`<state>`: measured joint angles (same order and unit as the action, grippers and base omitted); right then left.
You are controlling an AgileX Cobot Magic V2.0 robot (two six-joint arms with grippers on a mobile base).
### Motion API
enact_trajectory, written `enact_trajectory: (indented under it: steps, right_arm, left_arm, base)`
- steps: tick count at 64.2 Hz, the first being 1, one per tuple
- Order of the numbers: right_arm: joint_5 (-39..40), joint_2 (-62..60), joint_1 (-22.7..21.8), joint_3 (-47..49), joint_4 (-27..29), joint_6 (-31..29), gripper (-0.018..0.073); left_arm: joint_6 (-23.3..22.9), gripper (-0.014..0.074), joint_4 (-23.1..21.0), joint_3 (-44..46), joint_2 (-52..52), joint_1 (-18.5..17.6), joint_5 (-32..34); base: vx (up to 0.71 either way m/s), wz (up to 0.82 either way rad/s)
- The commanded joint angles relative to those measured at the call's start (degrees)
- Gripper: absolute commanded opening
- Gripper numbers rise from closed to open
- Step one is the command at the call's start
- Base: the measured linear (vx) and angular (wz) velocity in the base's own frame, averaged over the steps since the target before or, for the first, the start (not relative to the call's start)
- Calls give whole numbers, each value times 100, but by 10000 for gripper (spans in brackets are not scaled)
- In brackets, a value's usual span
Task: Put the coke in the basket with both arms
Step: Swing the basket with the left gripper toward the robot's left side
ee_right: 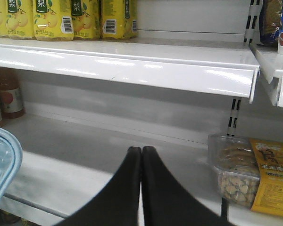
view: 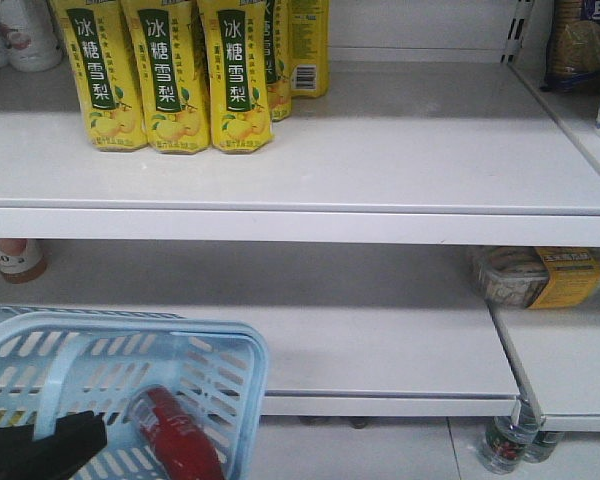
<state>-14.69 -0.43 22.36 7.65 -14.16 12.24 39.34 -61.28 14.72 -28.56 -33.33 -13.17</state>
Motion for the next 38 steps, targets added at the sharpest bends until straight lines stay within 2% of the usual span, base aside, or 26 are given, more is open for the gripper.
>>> enact_trajectory:
  steps: [1, 8, 14, 25, 38]
  right_arm:
    - [430, 84, -7, 159, -37, -34, -10]
    - [430, 84, -7, 159, -37, -34, -10]
    - [430, 84, -7, 159, -37, -34, -10]
    - [430, 84, -7, 159, -37, -34, -10]
    - [430, 84, -7, 159, -37, -34, -10]
  left_arm:
    - [57, -6, 20, 54, 329, 262, 648]
    - [57, -6, 27, -158, 643, 729, 691]
    - [51, -6, 205, -383, 858, 1263, 589]
    - [51, -6, 964, -552, 1073, 1950, 206]
    - [-120, -6, 1582, -566, 1085, 2440, 181]
  base:
    - [0, 0]
    - [0, 0]
    - [0, 0]
    - [0, 0]
    - [0, 0]
